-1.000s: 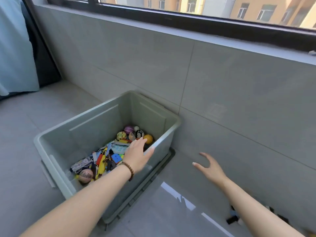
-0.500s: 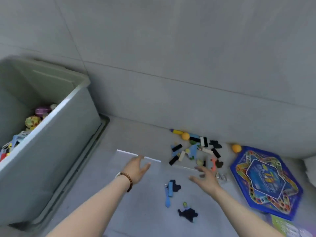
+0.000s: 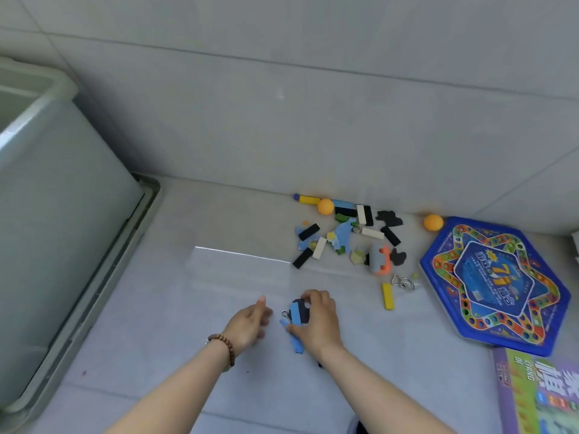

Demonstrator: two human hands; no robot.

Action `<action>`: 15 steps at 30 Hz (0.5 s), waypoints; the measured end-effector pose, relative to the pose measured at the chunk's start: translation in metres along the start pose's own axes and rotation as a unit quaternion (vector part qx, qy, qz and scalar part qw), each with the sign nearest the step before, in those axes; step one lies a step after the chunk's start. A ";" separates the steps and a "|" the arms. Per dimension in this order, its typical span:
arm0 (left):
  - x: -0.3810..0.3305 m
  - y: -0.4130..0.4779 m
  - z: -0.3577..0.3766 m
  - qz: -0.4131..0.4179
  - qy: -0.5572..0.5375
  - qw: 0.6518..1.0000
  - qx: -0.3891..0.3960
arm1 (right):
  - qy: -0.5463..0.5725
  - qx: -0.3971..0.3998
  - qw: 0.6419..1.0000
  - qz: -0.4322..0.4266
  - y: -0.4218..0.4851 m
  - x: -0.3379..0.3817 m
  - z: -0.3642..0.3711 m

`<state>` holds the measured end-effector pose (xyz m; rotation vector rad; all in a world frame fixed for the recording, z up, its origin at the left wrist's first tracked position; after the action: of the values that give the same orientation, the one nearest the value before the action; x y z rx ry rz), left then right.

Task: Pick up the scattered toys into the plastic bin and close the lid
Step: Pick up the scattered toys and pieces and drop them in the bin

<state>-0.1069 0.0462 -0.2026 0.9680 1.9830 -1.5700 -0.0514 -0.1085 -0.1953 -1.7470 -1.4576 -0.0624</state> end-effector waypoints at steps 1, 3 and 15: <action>0.001 0.001 -0.003 0.003 -0.002 1.000 -0.005 | 0.004 -0.002 1.000 -0.002 0.000 0.000 0.000; 0.004 0.002 -0.008 0.003 -0.012 1.000 -0.013 | 0.011 -0.001 1.000 0.001 0.001 -0.001 0.001; 0.024 -0.006 -0.034 -0.031 -0.080 0.995 -0.046 | -0.021 0.012 0.998 0.064 -0.002 -0.004 0.004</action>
<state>-0.1243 0.0842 -0.2062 0.7282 1.9723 -1.5225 -0.0565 -0.1093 -0.1994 -1.8281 -1.3672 0.0583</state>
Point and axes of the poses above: each hand's wrist, its own y-axis towards the middle knuckle, its own z-axis out of the palm, x = y × z, the point moved 10 cm from there along y, towards the middle knuckle, and after that the axes turned 10 degrees about z, right-handed, at the moved point
